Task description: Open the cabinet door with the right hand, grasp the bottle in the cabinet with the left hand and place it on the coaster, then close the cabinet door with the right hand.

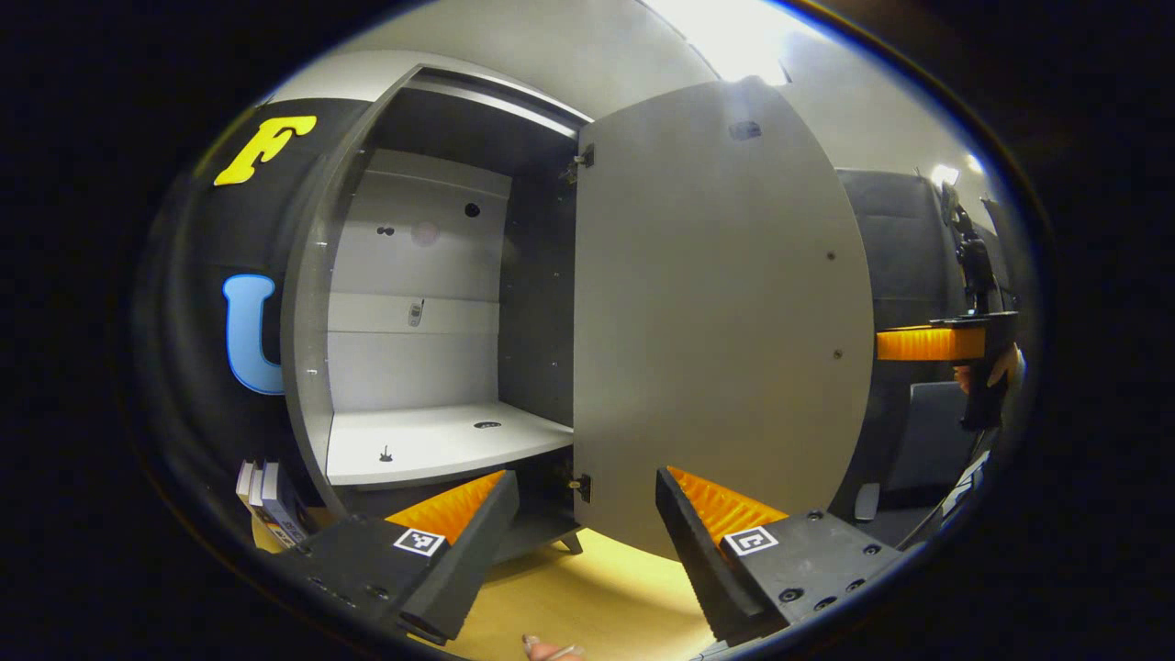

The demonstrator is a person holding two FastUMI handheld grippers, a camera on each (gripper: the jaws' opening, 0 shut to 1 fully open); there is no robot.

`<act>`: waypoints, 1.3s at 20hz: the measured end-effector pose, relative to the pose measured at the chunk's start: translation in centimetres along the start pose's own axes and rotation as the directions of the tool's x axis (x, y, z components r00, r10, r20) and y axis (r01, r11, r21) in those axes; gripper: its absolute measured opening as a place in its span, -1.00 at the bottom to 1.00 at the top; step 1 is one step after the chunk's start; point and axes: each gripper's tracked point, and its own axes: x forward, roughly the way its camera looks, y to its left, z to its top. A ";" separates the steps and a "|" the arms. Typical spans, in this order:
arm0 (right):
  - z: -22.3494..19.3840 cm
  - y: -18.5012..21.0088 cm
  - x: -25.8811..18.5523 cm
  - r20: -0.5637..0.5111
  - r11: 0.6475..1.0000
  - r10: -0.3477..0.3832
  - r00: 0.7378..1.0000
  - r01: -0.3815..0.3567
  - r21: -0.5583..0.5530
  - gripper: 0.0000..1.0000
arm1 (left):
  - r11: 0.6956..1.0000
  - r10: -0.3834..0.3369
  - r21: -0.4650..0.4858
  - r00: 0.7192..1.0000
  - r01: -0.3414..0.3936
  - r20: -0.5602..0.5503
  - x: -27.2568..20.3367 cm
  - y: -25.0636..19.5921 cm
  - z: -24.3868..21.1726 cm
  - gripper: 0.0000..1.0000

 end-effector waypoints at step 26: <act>-3.0 24.1 2.1 -0.055 0.821 0.570 0.820 -0.568 0.048 0.94 | 0.960 0.273 -0.068 0.962 -0.273 -0.002 -10.1 9.9 1.2 0.89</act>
